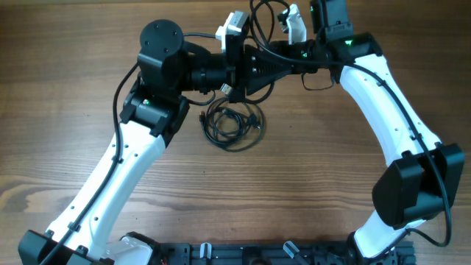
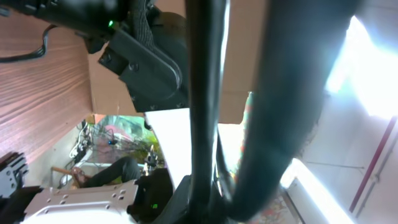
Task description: Untangle cables
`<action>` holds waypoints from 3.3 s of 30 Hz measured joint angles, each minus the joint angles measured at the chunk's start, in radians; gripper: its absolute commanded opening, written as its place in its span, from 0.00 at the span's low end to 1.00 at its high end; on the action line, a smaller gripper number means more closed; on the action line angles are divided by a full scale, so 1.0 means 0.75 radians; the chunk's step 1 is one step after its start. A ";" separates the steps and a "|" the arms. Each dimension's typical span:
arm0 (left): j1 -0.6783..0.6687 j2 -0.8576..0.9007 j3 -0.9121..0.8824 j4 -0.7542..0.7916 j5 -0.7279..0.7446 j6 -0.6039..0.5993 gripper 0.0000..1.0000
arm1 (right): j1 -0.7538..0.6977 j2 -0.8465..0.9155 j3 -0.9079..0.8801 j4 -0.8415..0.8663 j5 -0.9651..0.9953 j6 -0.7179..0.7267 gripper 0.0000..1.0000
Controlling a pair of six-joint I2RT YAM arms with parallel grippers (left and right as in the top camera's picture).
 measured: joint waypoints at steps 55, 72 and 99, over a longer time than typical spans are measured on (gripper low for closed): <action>-0.006 0.000 0.000 0.014 0.005 -0.084 0.04 | 0.008 0.112 0.000 0.118 0.173 0.063 0.04; 0.425 0.001 0.015 -0.712 -0.212 0.318 0.04 | -0.130 -0.247 0.000 -0.311 -0.107 -0.094 0.04; 0.571 0.004 0.018 -1.531 -1.535 0.985 0.04 | -0.655 -0.296 0.000 -0.347 0.948 0.561 0.04</action>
